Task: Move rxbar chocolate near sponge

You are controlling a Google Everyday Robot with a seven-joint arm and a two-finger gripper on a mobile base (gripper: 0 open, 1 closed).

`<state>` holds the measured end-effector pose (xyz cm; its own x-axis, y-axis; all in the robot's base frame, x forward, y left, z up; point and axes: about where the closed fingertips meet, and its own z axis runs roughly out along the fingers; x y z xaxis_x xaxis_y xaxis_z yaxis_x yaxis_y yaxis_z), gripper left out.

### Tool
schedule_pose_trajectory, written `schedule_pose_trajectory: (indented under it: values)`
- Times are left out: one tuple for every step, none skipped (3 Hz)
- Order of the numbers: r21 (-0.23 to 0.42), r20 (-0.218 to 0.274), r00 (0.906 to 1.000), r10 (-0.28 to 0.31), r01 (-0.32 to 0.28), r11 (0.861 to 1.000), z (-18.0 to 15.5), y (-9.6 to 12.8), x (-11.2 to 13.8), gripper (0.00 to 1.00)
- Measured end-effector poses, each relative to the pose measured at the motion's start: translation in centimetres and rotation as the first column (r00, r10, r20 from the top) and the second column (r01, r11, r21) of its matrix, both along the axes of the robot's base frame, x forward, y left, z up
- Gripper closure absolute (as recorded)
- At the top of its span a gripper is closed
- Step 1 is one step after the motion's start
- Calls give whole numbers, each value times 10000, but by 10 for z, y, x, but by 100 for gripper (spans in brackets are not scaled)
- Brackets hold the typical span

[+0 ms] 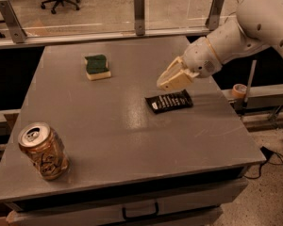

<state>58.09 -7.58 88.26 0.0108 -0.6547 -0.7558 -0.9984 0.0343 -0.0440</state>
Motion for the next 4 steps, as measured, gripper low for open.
schedule_pose_trajectory:
  values:
    - [-151,-173,9998,-59,56,9999,-2,-11,-5,12]
    - [-372,-288,9996,31,-41,9993,-5,-14,-7,0]
    - [-713,-538,9985,33,-71,9974,-20,-19,-8,0]
    - [-1144,-687,9976,-82,3,9934,-40,-27,-10,0]
